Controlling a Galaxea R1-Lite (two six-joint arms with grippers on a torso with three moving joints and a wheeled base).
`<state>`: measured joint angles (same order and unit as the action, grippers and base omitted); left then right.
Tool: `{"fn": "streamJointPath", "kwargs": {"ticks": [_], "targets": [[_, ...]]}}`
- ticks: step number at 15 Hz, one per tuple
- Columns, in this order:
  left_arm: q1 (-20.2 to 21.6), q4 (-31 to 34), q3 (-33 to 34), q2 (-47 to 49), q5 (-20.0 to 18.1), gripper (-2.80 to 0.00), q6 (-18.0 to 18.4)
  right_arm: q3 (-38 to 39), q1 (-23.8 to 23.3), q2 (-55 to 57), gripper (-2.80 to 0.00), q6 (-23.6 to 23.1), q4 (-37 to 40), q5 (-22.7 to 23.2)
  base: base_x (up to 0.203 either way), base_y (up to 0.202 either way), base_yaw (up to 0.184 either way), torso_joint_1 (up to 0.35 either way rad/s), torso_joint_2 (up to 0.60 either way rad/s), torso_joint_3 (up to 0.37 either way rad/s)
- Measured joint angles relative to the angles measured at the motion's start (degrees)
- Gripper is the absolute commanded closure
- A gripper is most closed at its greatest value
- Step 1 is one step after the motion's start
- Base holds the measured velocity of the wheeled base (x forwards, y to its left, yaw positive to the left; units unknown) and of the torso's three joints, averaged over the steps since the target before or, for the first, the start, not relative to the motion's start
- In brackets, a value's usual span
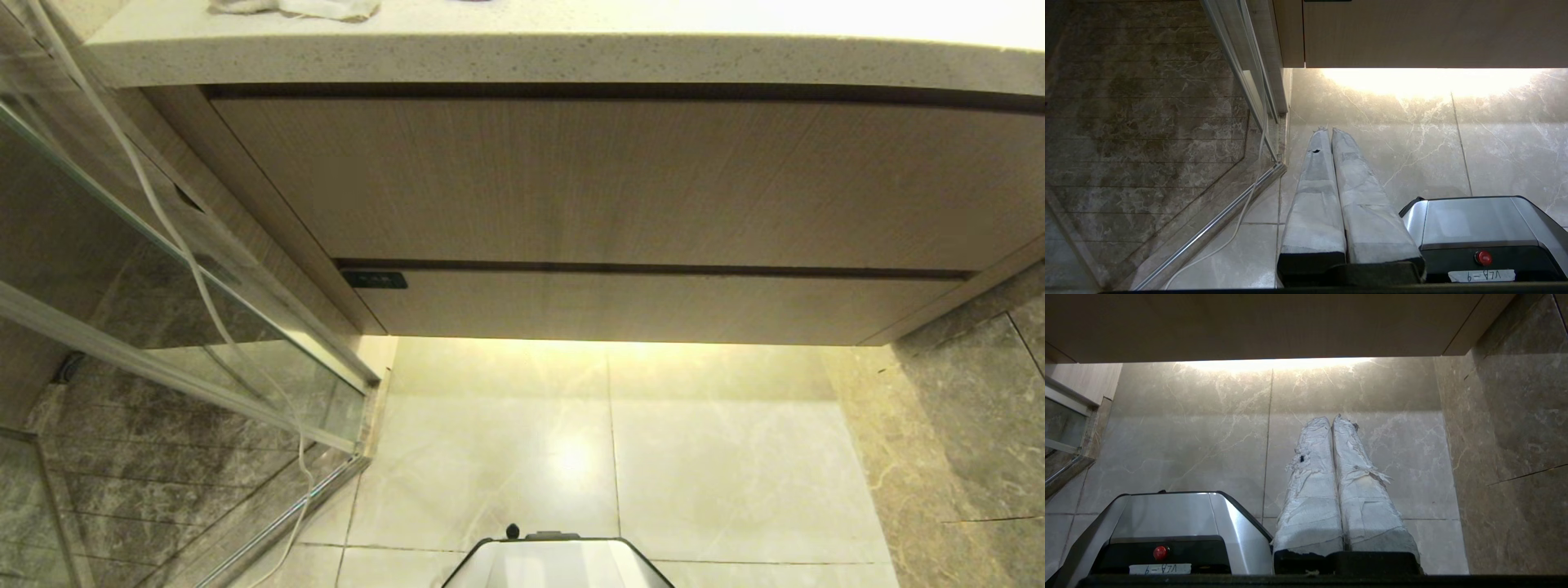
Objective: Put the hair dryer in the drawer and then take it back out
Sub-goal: Pull open the drawer
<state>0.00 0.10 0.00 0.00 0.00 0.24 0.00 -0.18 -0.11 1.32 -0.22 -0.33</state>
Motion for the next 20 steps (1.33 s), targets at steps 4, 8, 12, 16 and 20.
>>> {"fn": "streamJointPath", "kwargs": {"ticks": [4,8,12,16,20], "targets": [[0.0,0.0,0.0,0.0,0.0,0.00,0.0,0.0,0.0,0.0,0.00,0.0,0.0,0.0,0.000,0.000,0.000,0.000,0.00,0.000],[0.0,0.0,0.0,0.0,0.0,0.00,0.0,0.0,0.0,0.0,0.00,0.0,0.0,0.0,0.000,0.000,0.000,0.000,0.00,0.000],[0.0,0.0,0.0,0.0,0.0,0.00,0.0,0.0,0.0,0.0,0.00,0.0,0.0,0.0,0.000,0.000,0.000,0.000,0.00,0.000],[0.0,0.0,0.0,0.0,0.0,0.00,0.0,0.0,0.0,0.0,0.00,-0.2,0.0,0.1,0.000,0.000,0.000,0.000,0.00,0.000],[0.0,0.0,0.0,0.0,0.0,0.00,0.0,0.0,0.0,0.0,0.00,-0.2,0.0,0.1,0.000,0.000,0.000,0.000,0.00,0.000]]}}
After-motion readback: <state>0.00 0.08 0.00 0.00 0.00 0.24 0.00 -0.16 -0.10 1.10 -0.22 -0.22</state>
